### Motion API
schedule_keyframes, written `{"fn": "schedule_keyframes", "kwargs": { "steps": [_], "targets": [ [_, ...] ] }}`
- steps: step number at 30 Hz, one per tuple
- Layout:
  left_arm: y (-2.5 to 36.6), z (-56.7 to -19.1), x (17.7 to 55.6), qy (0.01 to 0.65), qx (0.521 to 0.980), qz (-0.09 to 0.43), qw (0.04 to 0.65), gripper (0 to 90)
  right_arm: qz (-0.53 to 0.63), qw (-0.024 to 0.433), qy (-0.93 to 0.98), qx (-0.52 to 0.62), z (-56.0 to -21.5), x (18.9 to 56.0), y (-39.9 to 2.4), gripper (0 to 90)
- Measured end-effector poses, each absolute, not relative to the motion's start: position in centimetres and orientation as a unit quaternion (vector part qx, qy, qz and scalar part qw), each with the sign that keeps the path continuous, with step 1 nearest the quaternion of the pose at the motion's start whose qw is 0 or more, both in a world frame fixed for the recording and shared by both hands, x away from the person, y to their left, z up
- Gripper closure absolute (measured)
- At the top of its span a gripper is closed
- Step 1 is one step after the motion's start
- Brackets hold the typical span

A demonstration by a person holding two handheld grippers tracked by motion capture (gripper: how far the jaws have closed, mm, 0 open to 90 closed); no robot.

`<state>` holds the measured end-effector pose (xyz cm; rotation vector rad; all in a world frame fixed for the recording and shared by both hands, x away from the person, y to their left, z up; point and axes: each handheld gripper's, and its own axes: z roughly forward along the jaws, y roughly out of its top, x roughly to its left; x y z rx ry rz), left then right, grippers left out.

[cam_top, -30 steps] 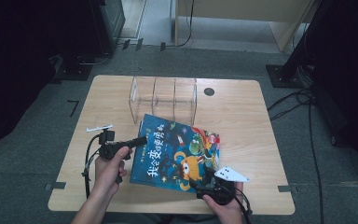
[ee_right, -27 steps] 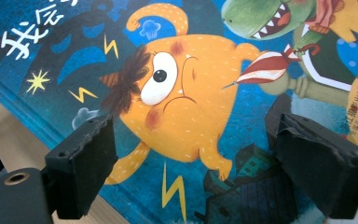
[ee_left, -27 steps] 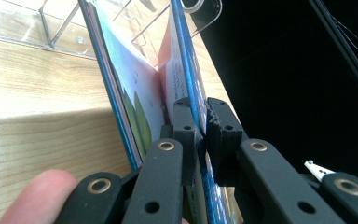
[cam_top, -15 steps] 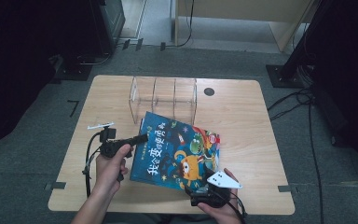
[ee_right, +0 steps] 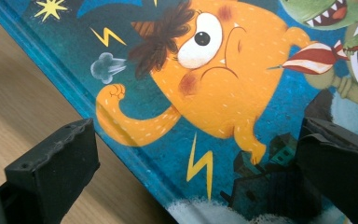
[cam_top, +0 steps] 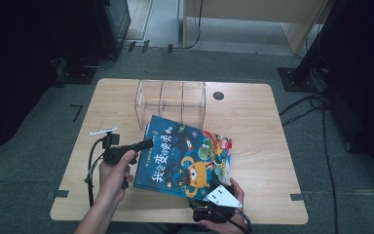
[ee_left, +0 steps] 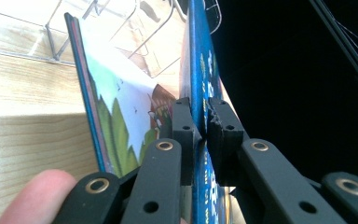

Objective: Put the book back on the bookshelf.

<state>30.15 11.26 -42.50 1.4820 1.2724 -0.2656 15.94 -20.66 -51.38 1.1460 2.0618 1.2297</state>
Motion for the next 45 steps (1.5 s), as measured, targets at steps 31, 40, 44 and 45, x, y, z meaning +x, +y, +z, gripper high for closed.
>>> {"fn": "schedule_keyframes", "kwargs": {
  "steps": [31,40,44,45],
  "targets": [
    [11.2,-44.1,30.1,0.527,0.671,-0.093,0.513,71.0,0.418,0.348,0.716,0.437,-52.9,15.2,-17.1,12.2],
    [10.3,-42.9,29.8,0.484,0.727,-0.052,0.484,46.6,0.430,0.327,0.718,0.439,-52.8,15.2,-17.4,12.7],
    [9.3,-42.2,29.4,0.475,0.755,-0.004,0.453,33.8,0.436,0.316,0.718,0.441,-52.7,15.3,-17.5,12.7],
    [9.1,-42.1,29.3,0.473,0.760,0.003,0.446,31.3,0.437,0.314,0.718,0.442,-52.7,15.3,-17.5,12.8]
  ]
}}
